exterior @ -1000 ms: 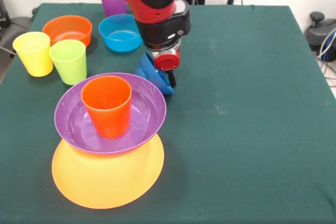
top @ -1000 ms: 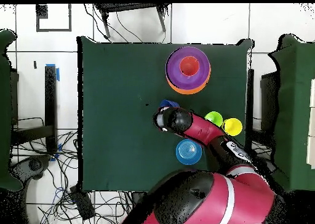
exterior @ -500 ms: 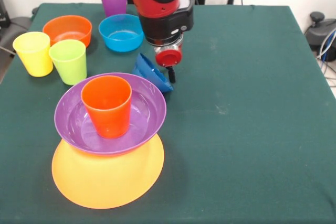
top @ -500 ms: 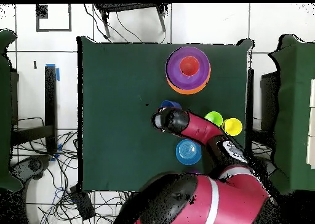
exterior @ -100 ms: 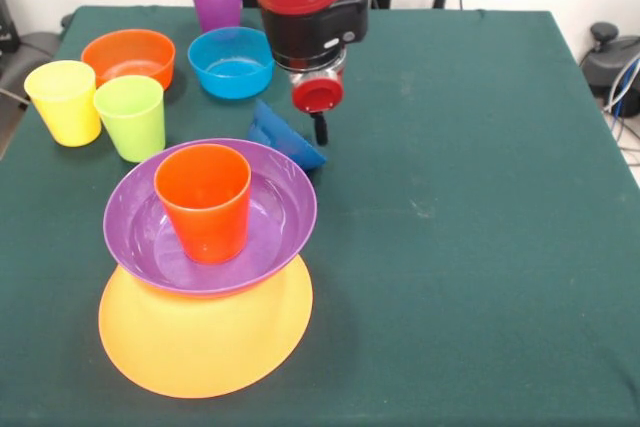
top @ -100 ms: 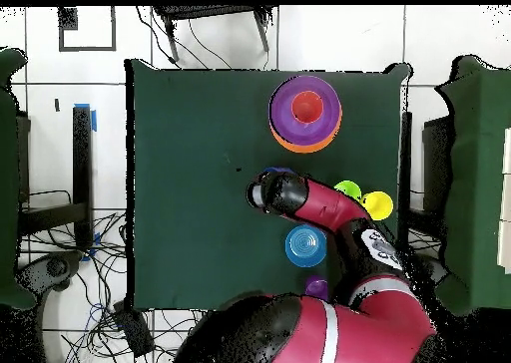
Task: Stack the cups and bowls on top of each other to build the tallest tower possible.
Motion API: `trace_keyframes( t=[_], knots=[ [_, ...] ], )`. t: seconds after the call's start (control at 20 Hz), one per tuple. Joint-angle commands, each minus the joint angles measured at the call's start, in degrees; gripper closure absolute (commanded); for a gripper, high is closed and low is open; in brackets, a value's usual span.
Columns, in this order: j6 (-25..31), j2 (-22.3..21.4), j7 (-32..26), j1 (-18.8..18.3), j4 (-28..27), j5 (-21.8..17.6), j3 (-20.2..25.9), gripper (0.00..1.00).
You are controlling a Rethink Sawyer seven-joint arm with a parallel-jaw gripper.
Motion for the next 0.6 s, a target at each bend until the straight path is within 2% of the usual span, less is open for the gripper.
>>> trace_keyframes(
  t=[0.05, 0.6],
  knots=[
    [4.29, -0.02, -5.22, 0.09, -4.26, -3.52, 1.53, 0.0],
    [0.87, 2.96, -5.9, -0.93, -5.59, -4.08, 2.65, 0.0]
  ],
)
